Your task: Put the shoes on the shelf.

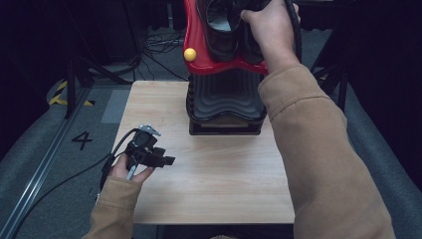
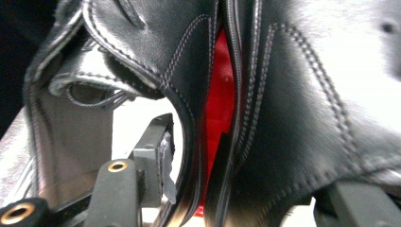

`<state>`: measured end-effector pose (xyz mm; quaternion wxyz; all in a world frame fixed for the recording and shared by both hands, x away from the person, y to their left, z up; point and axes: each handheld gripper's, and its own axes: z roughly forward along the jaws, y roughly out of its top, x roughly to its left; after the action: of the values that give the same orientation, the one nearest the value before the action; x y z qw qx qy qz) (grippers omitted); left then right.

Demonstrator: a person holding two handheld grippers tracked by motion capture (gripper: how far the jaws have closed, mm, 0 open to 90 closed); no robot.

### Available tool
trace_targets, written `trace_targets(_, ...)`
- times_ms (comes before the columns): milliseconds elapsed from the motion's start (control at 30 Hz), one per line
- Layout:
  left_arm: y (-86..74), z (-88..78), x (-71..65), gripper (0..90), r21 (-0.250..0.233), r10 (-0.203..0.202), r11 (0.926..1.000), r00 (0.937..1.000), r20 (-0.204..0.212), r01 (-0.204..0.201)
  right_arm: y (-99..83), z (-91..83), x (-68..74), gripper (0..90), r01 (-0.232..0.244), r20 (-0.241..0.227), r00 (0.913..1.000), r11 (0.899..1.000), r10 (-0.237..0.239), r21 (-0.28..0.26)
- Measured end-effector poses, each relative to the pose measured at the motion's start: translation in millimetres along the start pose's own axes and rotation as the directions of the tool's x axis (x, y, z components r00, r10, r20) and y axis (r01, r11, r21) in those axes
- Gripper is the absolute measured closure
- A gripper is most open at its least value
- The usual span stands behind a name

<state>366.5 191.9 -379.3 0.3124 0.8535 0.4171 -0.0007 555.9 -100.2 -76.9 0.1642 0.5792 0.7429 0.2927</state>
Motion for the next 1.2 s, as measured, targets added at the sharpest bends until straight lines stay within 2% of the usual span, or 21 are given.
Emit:
trace_targets(67,0.4,0.4,-0.7,46.3,0.001,0.001,1.0,1.0,-0.001,-0.001,-1.3,-5.8,-1.5,45.7,0.005,-0.021,0.9998,1.0,-0.006,-0.014)
trace_targets(133,0.8,0.9,-1.7,46.2,0.004,0.002,1.0,1.0,-0.003,-0.002,-3.0,-9.8,-1.5,45.3,0.0,-0.035,0.9994,1.0,0.0,-0.003)
trace_targets(333,1.2,1.5,-2.7,46.2,0.004,0.005,1.0,1.0,-0.005,-0.005,-9.0,-22.6,-2.7,44.6,0.029,-0.046,0.9985,0.999,-0.029,-0.017)
trace_targets(400,1.3,1.8,-3.0,46.2,0.005,0.005,1.0,1.0,-0.006,-0.005,-11.8,-30.9,-5.3,44.3,0.031,-0.069,0.9971,0.999,-0.033,-0.024)
trace_targets(600,1.6,1.9,-4.9,46.2,0.006,0.009,0.9999,0.9999,-0.011,-0.009,-22.0,-55.4,-13.6,44.2,0.09,-0.096,0.9908,0.994,-0.096,-0.066)
trace_targets(633,1.6,1.9,-4.9,46.2,0.006,0.009,0.9999,0.9999,-0.011,-0.009,-22.0,-55.4,-13.6,44.2,0.09,-0.096,0.9908,0.994,-0.096,-0.066)
trace_targets(867,1.9,0.3,-8.8,46.2,0.006,0.015,0.9999,0.9997,-0.019,-0.015,-41.6,-88.2,-30.7,42.7,0.157,-0.121,0.9781,0.982,-0.169,-0.103)
trace_targets(967,1.8,-0.3,-9.5,46.2,0.006,0.013,0.9999,0.9997,-0.02,-0.013,-53.3,-101.0,-41.2,42.6,0.199,-0.12,0.9696,0.973,-0.213,-0.118)
trace_targets(1100,1.1,-0.2,-8.7,46.1,0.006,0.006,1.0,0.9998,-0.018,-0.006,-70.7,-113.0,-58.4,40.1,0.23,-0.128,0.9608,0.965,-0.246,-0.129)
trace_targets(1200,-0.1,-1.7,-8.6,46.1,0.004,0.007,1.0,0.9997,-0.024,-0.007,-80.3,-118.4,-71.1,39.4,0.231,-0.133,0.9594,0.964,-0.249,-0.133)
